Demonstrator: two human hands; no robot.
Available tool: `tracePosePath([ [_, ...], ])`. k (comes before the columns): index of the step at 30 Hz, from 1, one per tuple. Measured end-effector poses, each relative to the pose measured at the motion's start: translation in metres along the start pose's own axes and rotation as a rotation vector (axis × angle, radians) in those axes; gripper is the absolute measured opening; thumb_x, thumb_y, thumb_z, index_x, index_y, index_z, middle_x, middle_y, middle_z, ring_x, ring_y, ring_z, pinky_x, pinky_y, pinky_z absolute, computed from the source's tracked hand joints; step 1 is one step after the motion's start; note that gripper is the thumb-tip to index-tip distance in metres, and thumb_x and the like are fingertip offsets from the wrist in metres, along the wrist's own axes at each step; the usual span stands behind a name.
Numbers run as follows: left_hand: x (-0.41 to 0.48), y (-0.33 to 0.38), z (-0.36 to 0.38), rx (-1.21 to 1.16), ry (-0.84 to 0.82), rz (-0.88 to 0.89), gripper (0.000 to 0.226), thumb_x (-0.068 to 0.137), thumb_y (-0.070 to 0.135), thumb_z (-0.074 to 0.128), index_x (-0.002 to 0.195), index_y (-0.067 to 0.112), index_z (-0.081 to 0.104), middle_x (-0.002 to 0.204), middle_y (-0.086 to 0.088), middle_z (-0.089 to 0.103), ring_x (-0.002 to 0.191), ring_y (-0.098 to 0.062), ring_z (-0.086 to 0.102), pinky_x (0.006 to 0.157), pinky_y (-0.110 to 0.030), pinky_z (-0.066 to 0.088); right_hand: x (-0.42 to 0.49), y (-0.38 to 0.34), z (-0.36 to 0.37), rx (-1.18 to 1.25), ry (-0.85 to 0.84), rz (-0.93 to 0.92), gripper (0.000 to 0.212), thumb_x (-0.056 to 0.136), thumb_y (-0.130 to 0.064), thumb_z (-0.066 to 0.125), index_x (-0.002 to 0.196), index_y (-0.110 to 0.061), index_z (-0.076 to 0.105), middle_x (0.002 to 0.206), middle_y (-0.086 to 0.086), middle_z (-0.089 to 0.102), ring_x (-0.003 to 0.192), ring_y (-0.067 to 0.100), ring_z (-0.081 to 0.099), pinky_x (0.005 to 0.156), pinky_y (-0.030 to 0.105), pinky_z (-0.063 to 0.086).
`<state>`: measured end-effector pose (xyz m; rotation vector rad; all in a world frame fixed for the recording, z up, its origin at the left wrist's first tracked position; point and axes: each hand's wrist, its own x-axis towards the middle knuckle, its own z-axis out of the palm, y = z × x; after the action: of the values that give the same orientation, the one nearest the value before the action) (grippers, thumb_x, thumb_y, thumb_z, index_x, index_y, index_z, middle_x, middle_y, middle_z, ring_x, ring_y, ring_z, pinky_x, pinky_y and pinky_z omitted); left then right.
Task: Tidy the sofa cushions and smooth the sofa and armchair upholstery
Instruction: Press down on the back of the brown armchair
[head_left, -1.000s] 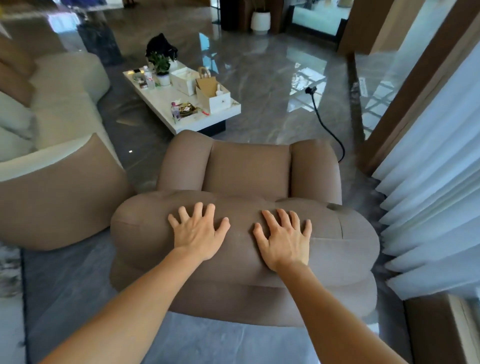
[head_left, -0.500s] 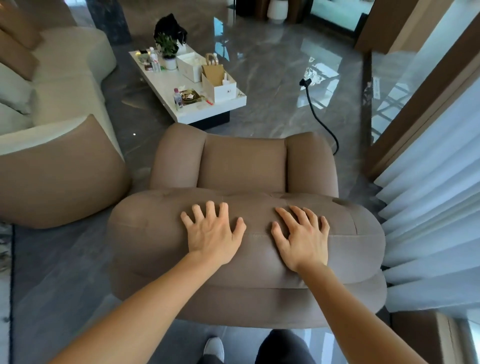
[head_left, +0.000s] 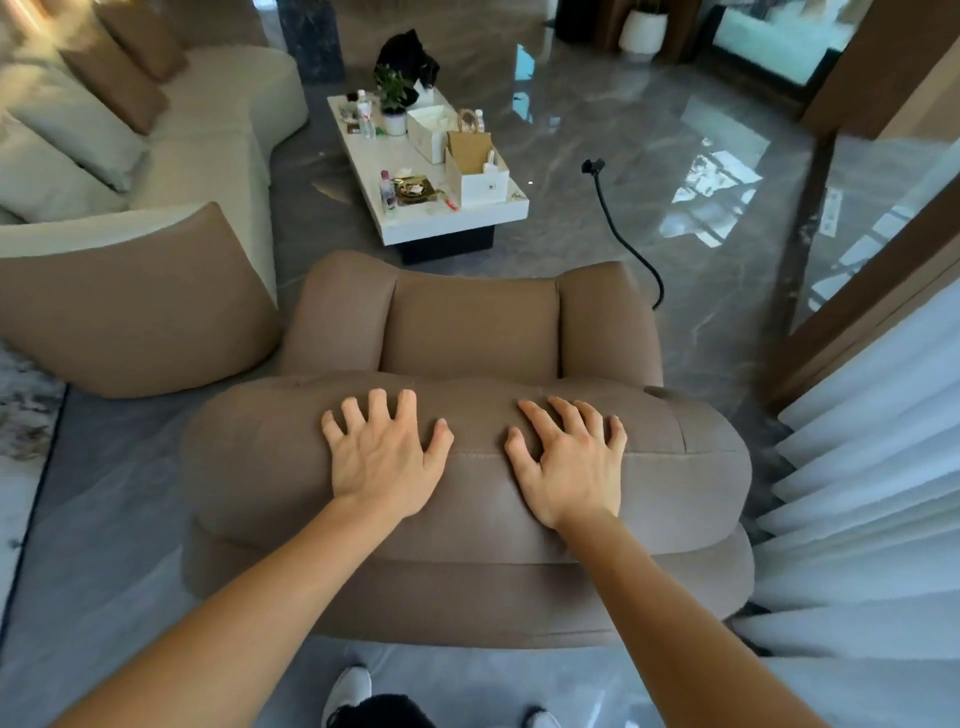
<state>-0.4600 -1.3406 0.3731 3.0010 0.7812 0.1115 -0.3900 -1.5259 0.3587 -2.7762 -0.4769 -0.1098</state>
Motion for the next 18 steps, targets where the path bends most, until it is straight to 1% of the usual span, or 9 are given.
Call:
tracePosePath([
  [4,-0.021,0.042,0.002,-0.006,0.007,-0.079,0.065,0.087,0.062,0.021,0.122,0.018,0.053,0.123,-0.015,0.056,0.112,-0.04,0.047,0.102,-0.061,0.033,0.001,0.043,-0.009,-0.002,-0.024,-0.073,0.058,0.091,-0.065,0.028,0.134,-0.04,0.057,0.143,0.0,0.057,0.138,0.027,0.038,0.118,0.058,0.018],
  [9,-0.052,0.094,0.007,-0.052,-0.015,-0.135,0.061,0.087,0.06,0.02,0.119,0.019,0.053,0.126,-0.014,0.055,0.117,-0.037,0.045,0.104,-0.062,0.031,-0.003,0.095,-0.022,0.002,-0.04,-0.14,0.056,0.092,-0.063,0.029,0.134,-0.04,0.058,0.142,0.0,0.058,0.138,0.026,0.039,0.118,0.057,0.018],
  [10,-0.056,0.103,0.009,-0.076,-0.018,-0.132,0.061,0.087,0.059,0.02,0.12,0.019,0.053,0.13,-0.013,0.054,0.122,-0.037,0.043,0.106,-0.062,0.029,-0.004,0.104,-0.024,0.001,-0.036,-0.153,0.055,0.092,-0.063,0.03,0.134,-0.04,0.058,0.142,-0.001,0.058,0.138,0.026,0.04,0.118,0.056,0.018],
  [12,-0.062,0.121,0.014,-0.12,-0.034,-0.121,0.064,0.088,0.058,0.018,0.13,0.021,0.05,0.143,-0.009,0.049,0.134,-0.035,0.036,0.111,-0.061,0.021,-0.004,0.122,-0.03,-0.008,-0.023,-0.172,0.054,0.092,-0.062,0.032,0.133,-0.04,0.059,0.141,-0.001,0.059,0.137,0.026,0.042,0.118,0.056,0.02],
  [14,-0.065,0.136,0.017,-0.149,-0.06,-0.114,0.068,0.088,0.057,0.016,0.138,0.023,0.046,0.151,-0.007,0.044,0.14,-0.034,0.03,0.113,-0.06,0.016,-0.002,0.138,-0.036,-0.027,-0.036,-0.184,0.054,0.092,-0.061,0.032,0.134,-0.04,0.059,0.142,-0.002,0.059,0.138,0.025,0.042,0.118,0.055,0.02],
  [18,-0.071,0.161,0.022,-0.183,-0.069,-0.136,0.07,0.089,0.058,0.017,0.14,0.021,0.046,0.152,-0.01,0.043,0.141,-0.037,0.03,0.113,-0.061,0.014,0.007,0.162,-0.043,-0.062,-0.072,-0.212,0.055,0.092,-0.062,0.029,0.137,-0.042,0.055,0.146,-0.003,0.055,0.141,0.024,0.039,0.12,0.053,0.018],
])
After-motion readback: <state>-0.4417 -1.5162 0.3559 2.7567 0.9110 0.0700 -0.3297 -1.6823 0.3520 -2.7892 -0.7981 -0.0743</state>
